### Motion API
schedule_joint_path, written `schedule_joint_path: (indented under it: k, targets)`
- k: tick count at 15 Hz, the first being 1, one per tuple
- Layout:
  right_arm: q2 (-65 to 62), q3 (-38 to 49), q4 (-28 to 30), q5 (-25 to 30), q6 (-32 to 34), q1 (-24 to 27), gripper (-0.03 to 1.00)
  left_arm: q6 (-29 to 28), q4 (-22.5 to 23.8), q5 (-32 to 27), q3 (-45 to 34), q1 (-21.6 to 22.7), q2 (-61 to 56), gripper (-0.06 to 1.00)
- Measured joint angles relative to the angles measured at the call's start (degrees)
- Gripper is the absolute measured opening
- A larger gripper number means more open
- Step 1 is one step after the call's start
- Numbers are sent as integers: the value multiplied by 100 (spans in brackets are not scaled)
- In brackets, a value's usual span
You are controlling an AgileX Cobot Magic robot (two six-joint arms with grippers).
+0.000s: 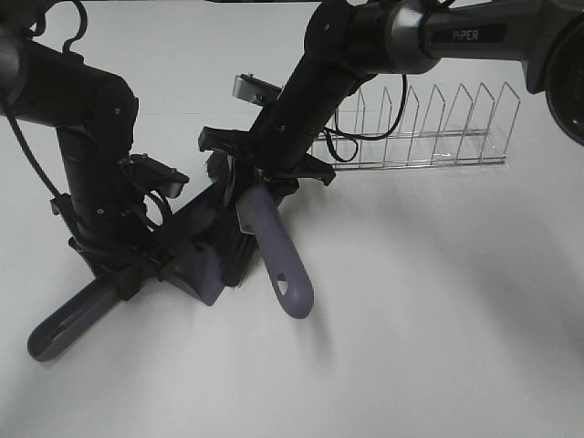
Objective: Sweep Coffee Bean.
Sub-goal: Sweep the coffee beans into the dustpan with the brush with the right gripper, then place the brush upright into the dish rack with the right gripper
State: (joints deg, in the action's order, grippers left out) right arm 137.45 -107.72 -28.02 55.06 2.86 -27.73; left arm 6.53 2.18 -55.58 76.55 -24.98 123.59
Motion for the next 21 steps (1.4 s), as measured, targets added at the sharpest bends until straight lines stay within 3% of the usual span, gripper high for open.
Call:
schedule_joint_path:
  k: [4, 10, 13, 21]
  targets:
    - [0, -590, 212, 556, -46, -6, 33, 0, 0, 0, 0, 0, 0, 31]
    - [0, -1427, 1209, 1455, -52, -6, 33, 0, 0, 0, 0, 0, 0, 31]
    - [-29, -1948, 1765, 1490, -46, -6, 33, 0, 0, 0, 0, 0, 0, 31]
    - [-1381, -1656, 2498, 1507, -34, -6, 33, -6, -166, -29, 0, 11, 0, 31]
